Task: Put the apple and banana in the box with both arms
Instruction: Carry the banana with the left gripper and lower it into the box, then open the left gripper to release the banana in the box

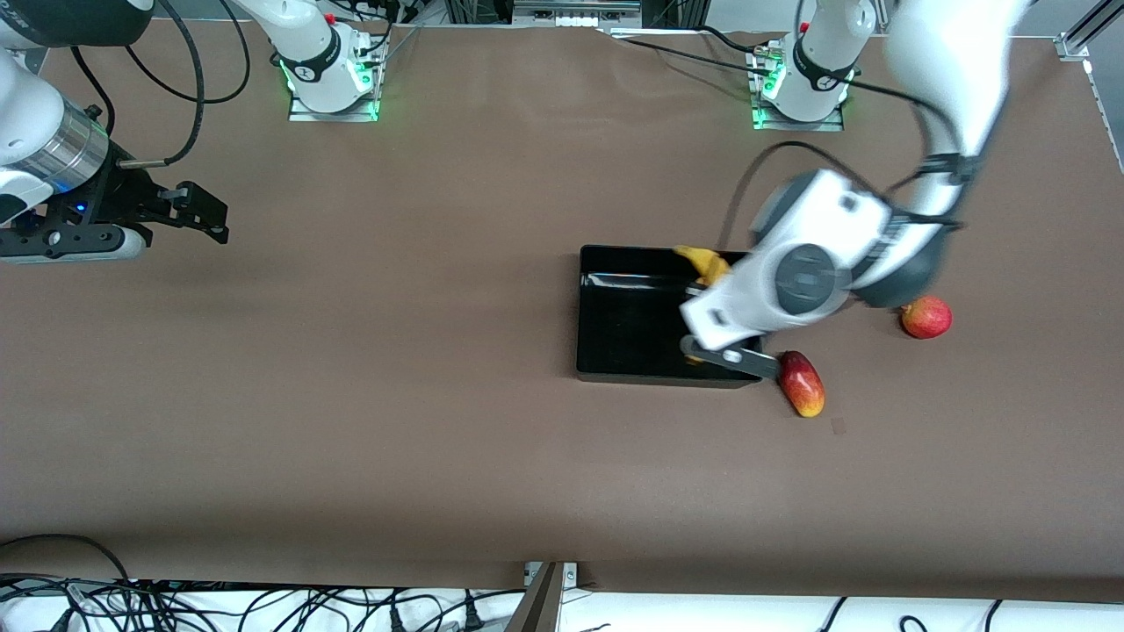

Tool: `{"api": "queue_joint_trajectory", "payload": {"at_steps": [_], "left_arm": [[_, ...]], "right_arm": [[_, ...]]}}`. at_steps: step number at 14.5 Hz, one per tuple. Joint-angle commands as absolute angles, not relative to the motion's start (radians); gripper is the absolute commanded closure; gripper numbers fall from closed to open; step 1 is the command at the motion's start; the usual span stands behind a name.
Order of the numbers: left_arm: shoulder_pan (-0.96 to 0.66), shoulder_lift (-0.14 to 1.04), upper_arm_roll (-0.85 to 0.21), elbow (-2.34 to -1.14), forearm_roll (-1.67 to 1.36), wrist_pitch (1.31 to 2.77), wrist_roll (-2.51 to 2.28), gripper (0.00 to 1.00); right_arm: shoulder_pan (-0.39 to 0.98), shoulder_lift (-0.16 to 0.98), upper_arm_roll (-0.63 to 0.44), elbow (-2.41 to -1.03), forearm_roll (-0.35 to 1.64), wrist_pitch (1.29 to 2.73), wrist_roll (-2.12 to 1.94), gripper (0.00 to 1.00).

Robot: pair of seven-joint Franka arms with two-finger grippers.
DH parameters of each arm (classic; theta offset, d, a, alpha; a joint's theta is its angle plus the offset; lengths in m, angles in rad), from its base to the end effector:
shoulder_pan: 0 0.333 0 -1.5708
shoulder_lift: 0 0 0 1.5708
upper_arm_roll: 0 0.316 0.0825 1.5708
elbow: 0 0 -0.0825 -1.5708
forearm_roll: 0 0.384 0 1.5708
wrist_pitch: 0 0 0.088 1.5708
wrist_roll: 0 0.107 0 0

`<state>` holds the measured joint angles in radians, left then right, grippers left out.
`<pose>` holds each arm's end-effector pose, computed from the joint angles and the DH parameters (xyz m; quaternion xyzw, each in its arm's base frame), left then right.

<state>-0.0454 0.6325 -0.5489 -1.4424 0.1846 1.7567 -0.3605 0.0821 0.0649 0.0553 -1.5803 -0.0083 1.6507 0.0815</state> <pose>0.6062 -0.3110 0.3424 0.9840 -0.1172 -0.1332 0.0129 0.5752 0.0777 0.5903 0.9996 0.0282 0.0030 0.0020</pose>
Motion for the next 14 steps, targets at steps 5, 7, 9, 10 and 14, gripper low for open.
{"api": "queue_joint_trajectory", "payload": {"at_steps": [5,7,9,10,14], "left_arm": [[-0.143,0.729,-0.526,-1.528,0.245,1.931,-0.489,0.98],[-0.141,0.750,-0.522,-1.539,0.247,1.992,-0.494,0.96],[-0.143,0.764,-0.497,-1.539,0.253,2.040,-0.494,0.94],[-0.143,0.775,-0.495,-1.539,0.264,2.060,-0.494,0.94],[-0.149,0.782,-0.483,-1.534,0.265,2.071,-0.494,0.86]], "right_arm": [[0.084,0.072,0.058,-1.562,-0.017,1.647,0.087,0.00],[0.084,0.072,0.058,-1.562,-0.017,1.647,0.087,0.00],[0.084,0.072,0.058,-1.562,-0.017,1.647,0.087,0.00],[0.084,0.072,0.058,-1.562,-0.017,1.647,0.087,0.00],[0.084,0.072,0.058,-1.562,-0.017,1.647,0.087,0.00]]}}
